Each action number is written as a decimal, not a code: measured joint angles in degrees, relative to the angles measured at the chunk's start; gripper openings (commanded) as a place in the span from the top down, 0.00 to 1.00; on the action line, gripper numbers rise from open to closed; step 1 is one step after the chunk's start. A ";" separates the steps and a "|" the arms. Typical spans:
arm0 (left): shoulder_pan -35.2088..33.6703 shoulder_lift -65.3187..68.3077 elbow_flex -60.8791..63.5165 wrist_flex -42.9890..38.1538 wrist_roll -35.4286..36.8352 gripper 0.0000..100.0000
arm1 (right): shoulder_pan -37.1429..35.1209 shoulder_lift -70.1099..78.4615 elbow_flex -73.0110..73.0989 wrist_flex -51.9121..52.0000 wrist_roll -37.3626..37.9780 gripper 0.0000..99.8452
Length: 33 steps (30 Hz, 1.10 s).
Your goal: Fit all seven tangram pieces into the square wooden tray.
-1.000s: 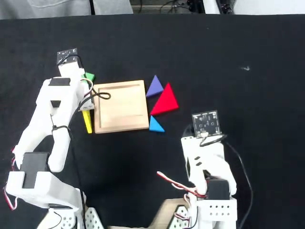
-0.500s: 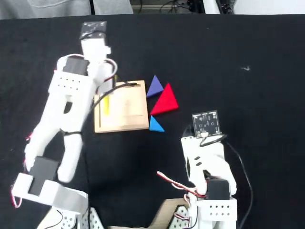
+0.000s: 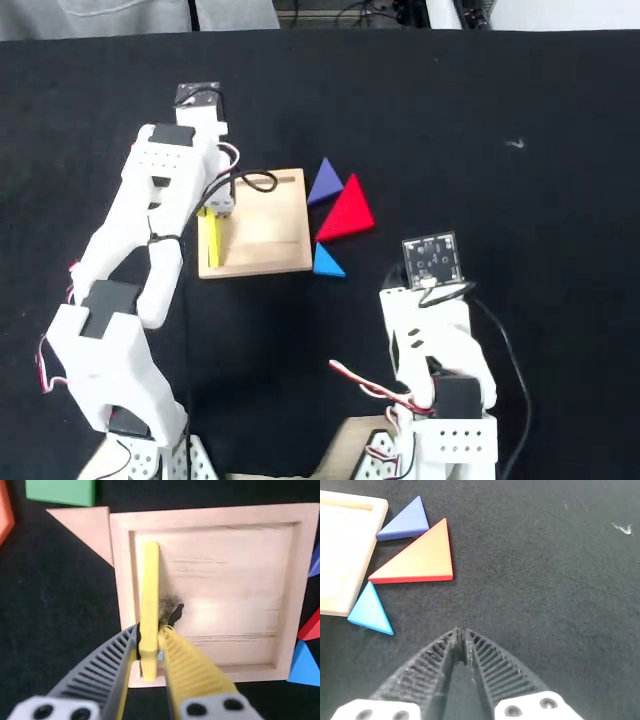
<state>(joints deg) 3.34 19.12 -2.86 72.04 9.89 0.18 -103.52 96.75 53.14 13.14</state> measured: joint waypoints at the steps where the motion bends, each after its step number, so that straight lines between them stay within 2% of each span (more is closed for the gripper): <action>1: -0.26 0.00 0.00 0.00 0.00 0.97 | 0.00 0.00 0.00 0.00 0.00 0.99; 14: -1.58 -0.70 6.51 -10.11 0.00 0.96 | 0.00 0.00 0.00 0.09 0.00 0.99; 18: -1.58 -0.79 6.51 -10.20 0.00 0.81 | 0.00 0.00 0.00 0.09 0.00 0.99; 20: -1.58 -0.70 6.51 -10.11 0.00 0.78 | 0.00 0.00 0.00 0.09 0.00 0.99; 29: -1.67 -0.62 5.98 -10.02 0.00 0.79 | 0.00 0.00 0.00 0.09 0.00 0.99; 33: 1.05 -0.62 5.71 -10.02 0.00 0.79 | 0.00 0.00 0.00 0.09 0.00 0.99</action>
<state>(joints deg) 4.40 18.51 2.86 62.02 9.89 0.18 -103.52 96.75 53.23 13.14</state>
